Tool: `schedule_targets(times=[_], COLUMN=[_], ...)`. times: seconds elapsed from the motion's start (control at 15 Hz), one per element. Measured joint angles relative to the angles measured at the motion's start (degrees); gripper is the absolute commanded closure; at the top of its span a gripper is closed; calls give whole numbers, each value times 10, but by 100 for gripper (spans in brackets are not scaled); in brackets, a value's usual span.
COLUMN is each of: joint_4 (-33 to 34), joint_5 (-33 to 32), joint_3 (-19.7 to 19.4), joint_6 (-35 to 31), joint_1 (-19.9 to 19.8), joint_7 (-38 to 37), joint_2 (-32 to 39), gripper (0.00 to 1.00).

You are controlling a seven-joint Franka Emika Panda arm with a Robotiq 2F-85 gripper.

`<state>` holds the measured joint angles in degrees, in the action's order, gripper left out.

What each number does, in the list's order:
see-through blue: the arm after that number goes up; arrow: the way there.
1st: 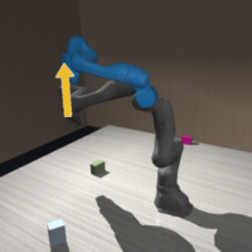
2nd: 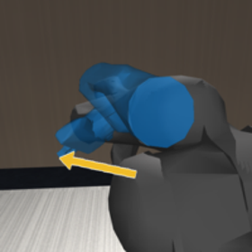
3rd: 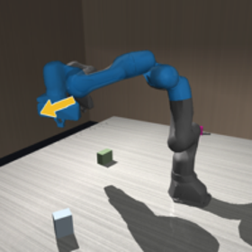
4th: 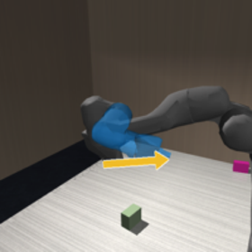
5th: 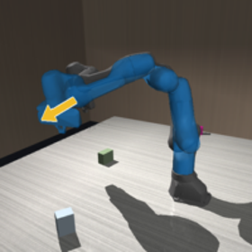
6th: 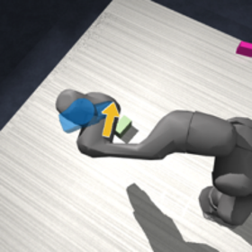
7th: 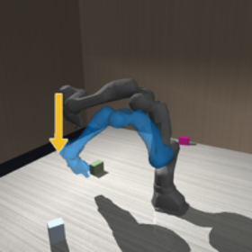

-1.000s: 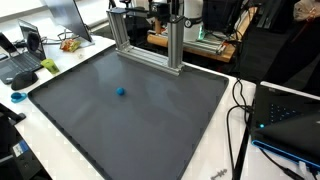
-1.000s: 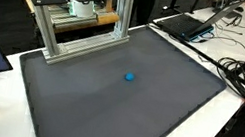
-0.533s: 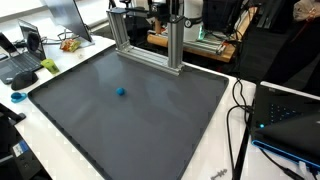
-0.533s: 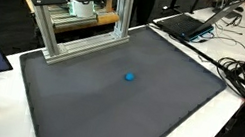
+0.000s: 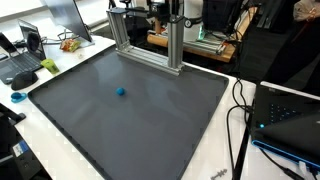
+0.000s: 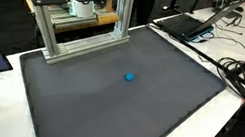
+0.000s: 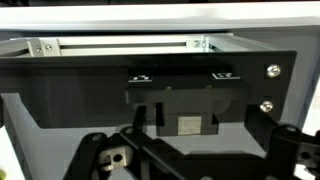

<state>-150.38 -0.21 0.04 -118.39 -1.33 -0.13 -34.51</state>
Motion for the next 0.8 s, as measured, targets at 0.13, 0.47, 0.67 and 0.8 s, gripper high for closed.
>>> schedule_targets(times=[0.13, 0.47, 0.67, 0.8], joint_4=[-2, -10, -11, -11], joint_5=[-2, -11, -16, -20], joint_3=[0, 0, 0, 0], joint_6=[0, -3, -3, -4], joint_1=[0, 0, 0, 0], joint_7=[3, 5, 6, 6], joint_2=[0, 0, 0, 0], gripper=[0, 0, 0, 5])
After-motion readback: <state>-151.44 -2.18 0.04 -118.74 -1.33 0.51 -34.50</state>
